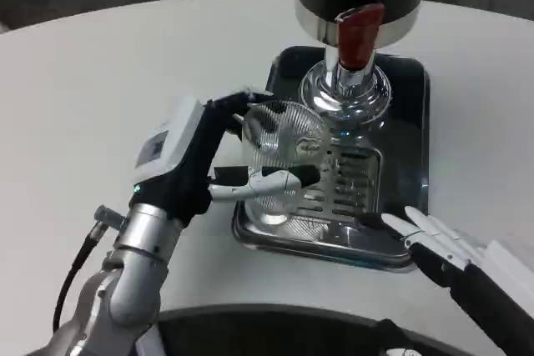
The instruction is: Grasp the cup under the faucet to collect the drink, then remove the cup.
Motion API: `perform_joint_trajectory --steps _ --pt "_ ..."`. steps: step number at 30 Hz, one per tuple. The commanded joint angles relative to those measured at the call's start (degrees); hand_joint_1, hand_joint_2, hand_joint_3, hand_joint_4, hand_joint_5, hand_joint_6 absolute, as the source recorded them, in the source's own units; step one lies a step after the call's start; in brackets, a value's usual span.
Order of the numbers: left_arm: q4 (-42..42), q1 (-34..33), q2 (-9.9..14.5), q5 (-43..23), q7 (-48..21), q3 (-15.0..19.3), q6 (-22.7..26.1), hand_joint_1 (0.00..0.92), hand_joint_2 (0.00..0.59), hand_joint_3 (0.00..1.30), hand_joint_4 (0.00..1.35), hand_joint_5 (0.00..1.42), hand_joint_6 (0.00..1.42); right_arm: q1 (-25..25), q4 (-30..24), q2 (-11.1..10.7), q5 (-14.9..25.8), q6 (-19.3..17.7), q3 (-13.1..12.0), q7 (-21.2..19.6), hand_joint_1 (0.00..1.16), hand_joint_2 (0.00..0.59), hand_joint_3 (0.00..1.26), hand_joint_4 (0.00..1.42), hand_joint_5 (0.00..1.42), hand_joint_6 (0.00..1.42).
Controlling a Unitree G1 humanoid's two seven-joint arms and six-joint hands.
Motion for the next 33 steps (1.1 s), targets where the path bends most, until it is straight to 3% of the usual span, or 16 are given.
perform_joint_trajectory --steps 1,15,33 --pt "3.57 -2.86 -0.87 0.65 3.00 -1.97 -0.93 0.585 0.106 0.78 0.87 0.87 0.52 0.87 -0.84 -0.04 0.72 -0.70 -0.91 -0.21 0.68 0.463 0.09 0.00 0.00 0.00" --pt "13.65 -9.83 -3.60 1.63 6.14 -8.20 0.38 0.574 0.111 0.78 0.87 0.87 0.52 0.33 -0.80 -0.34 0.66 0.84 -0.36 -0.13 0.68 0.463 0.10 0.00 0.00 0.00" --pt "17.99 -12.09 -3.56 -0.19 2.99 -11.09 0.30 0.545 0.111 0.76 0.82 0.81 0.46 0.12 -0.30 -0.37 1.30 1.31 -1.19 -0.51 0.67 0.463 0.10 0.01 0.00 0.00"
